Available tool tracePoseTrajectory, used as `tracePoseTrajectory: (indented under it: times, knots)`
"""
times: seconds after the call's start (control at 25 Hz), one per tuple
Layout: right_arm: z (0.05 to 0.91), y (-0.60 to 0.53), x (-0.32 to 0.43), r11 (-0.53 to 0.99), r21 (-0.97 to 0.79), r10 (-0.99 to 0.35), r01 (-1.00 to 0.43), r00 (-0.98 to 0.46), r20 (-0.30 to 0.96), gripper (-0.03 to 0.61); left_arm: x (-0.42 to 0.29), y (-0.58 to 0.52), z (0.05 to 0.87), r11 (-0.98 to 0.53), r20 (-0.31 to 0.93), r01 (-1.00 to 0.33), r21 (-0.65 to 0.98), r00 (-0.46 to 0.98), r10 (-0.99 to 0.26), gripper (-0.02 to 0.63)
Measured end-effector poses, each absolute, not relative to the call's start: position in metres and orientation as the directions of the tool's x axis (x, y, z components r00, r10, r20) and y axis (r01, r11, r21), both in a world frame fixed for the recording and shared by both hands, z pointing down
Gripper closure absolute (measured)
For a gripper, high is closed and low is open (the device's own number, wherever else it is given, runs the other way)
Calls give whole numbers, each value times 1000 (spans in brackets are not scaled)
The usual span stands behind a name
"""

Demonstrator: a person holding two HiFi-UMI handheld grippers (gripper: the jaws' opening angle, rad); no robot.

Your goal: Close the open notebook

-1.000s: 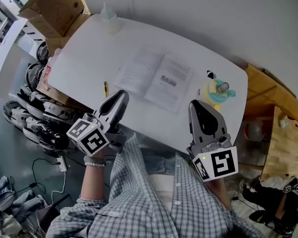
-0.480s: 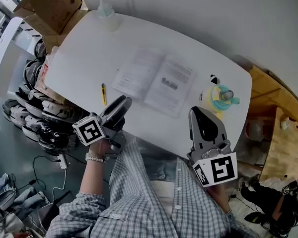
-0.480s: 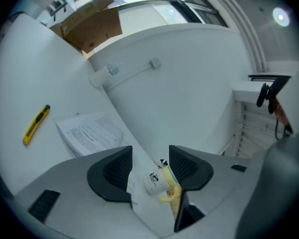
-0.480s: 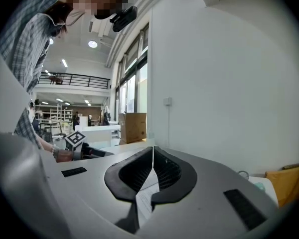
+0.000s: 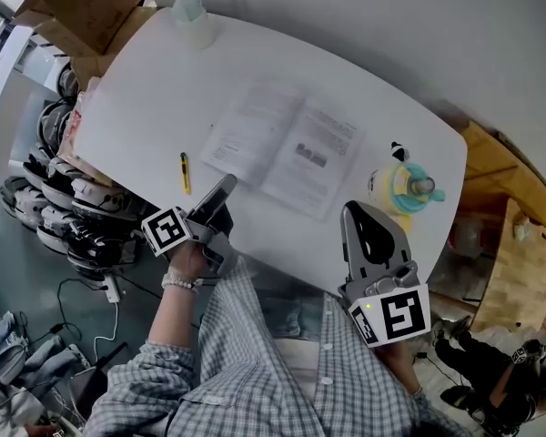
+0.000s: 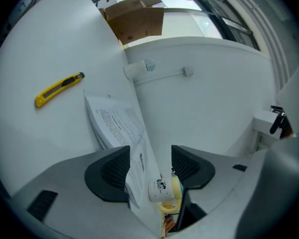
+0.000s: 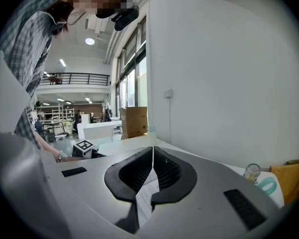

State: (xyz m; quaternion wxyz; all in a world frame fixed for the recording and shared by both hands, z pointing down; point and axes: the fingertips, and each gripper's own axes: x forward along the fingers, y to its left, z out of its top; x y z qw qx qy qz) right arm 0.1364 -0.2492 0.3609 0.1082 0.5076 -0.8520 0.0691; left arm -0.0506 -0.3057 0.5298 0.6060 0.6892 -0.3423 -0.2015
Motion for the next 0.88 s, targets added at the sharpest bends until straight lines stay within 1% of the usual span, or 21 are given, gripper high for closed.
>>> tracePoseTrajectory:
  times: [0.32,0.64,0.76,0.88]
  knots:
    - [369,-260,136,482,-28,-840,-876,-471,271,555,-48,-305,572,156,212,-145,977,653,-727,360]
    - [374,-264,136,482,-37,-835,-876,-471,283,555,-38,-307,595,236,256,-120,964,657,-709,359]
    - [376,-265,138,478,-41,-836,-878,-468,287,555,-39,-307,605,244,275,-140,960,659,-700,359]
    - [376,-266,139,475,-41,-836,-879,-465,290,555,-37,-310,606,257,276,-128,958,654,-704,359]
